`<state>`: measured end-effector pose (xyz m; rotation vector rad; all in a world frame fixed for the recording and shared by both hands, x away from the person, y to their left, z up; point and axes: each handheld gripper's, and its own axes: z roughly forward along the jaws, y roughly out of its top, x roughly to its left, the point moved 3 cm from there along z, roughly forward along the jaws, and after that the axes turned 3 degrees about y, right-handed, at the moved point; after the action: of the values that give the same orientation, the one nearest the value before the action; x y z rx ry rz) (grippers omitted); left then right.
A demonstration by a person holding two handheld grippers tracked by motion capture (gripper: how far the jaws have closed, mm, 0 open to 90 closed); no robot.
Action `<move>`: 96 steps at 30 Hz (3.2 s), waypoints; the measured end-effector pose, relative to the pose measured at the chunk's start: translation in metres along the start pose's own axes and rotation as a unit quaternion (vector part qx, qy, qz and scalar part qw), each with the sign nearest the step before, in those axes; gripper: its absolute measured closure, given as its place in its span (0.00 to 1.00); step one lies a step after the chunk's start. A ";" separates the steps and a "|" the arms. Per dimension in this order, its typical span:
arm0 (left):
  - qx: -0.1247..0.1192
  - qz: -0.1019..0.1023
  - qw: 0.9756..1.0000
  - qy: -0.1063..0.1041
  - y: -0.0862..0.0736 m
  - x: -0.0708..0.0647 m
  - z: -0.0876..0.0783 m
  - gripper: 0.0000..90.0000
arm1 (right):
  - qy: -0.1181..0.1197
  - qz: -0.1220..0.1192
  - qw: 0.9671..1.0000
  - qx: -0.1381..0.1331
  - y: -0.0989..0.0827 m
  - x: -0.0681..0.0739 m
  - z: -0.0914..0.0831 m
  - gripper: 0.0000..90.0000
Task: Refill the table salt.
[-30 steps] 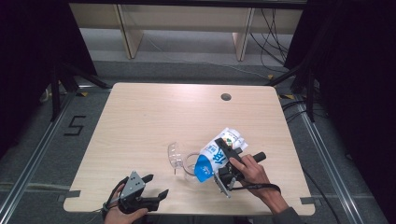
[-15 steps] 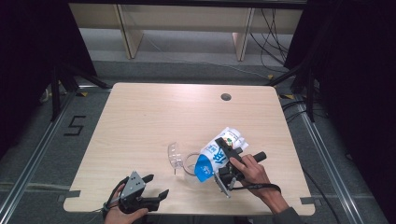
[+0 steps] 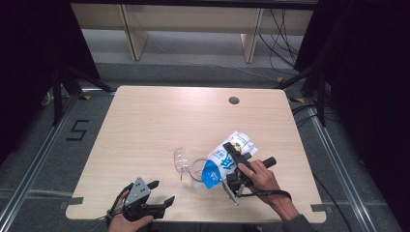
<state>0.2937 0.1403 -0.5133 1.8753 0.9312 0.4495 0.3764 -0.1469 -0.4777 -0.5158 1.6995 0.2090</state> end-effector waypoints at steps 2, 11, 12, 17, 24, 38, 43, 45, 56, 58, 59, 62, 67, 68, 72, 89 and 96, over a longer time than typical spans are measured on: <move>-0.002 -0.004 1.000 -0.003 0.000 0.000 0.001 0.24 | 0.005 0.014 1.000 0.003 -0.001 0.002 0.000 0.58; -0.002 -0.004 1.000 -0.003 0.000 0.000 0.001 0.24 | 0.004 0.021 1.000 0.011 -0.001 0.005 0.000 0.58; -0.002 0.000 1.000 -0.002 0.000 0.000 0.000 0.24 | 0.005 0.022 1.000 0.016 -0.001 0.006 -0.001 0.58; 0.001 0.001 1.000 0.000 0.000 0.000 0.000 0.24 | 0.008 0.033 0.999 0.019 -0.001 0.008 -0.001 0.58; 0.000 0.001 1.000 0.000 0.000 0.000 0.000 0.24 | 0.006 0.032 0.999 0.020 -0.001 0.008 -0.001 0.58; -0.002 -0.003 1.000 -0.003 0.000 0.000 0.001 0.24 | -0.007 -0.007 1.000 0.008 0.000 0.002 0.000 0.59; 0.001 -0.002 1.000 0.001 0.000 0.000 0.000 0.24 | -0.008 -0.013 1.000 0.008 0.000 0.002 0.000 0.59; 0.000 0.000 1.000 0.000 0.000 0.000 0.000 0.24 | -0.008 -0.014 1.000 0.010 0.000 0.001 -0.001 0.59; -0.001 -0.002 1.000 -0.003 0.000 0.000 0.000 0.24 | -0.013 -0.018 1.000 0.008 0.000 0.001 0.000 0.59; -0.001 -0.003 1.000 -0.003 0.000 0.000 0.000 0.24 | -0.014 -0.018 1.000 0.007 0.000 0.001 0.000 0.59; -0.002 -0.003 1.000 -0.003 0.000 0.000 0.000 0.24 | -0.015 -0.018 1.000 0.007 0.000 0.001 0.000 0.59; -0.002 -0.004 1.000 -0.003 0.000 0.000 0.000 0.24 | -0.014 -0.019 1.000 0.011 0.000 0.000 -0.001 0.59; -0.001 -0.003 1.000 -0.003 0.000 -0.001 0.000 0.24 | -0.017 -0.017 1.000 0.005 0.000 0.000 0.000 0.59; -0.001 -0.003 1.000 -0.003 0.000 0.000 0.000 0.24 | -0.010 -0.001 1.000 0.014 -0.001 0.003 -0.001 0.59; 0.001 -0.002 1.000 0.001 0.000 0.000 0.000 0.24 | -0.019 -0.024 1.000 0.009 0.000 0.000 -0.001 0.60; -0.001 -0.002 1.000 0.000 0.000 -0.001 0.000 0.24 | -0.013 -0.008 1.000 0.015 -0.001 0.003 -0.001 0.60; -0.002 -0.001 1.000 0.000 0.000 0.000 0.000 0.24 | -0.014 -0.009 1.000 0.016 -0.001 0.003 -0.001 0.60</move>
<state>0.2934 0.1400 -0.5130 1.8713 0.9314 0.4495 0.3756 -0.1487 -0.4799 -0.5013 1.6679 0.1746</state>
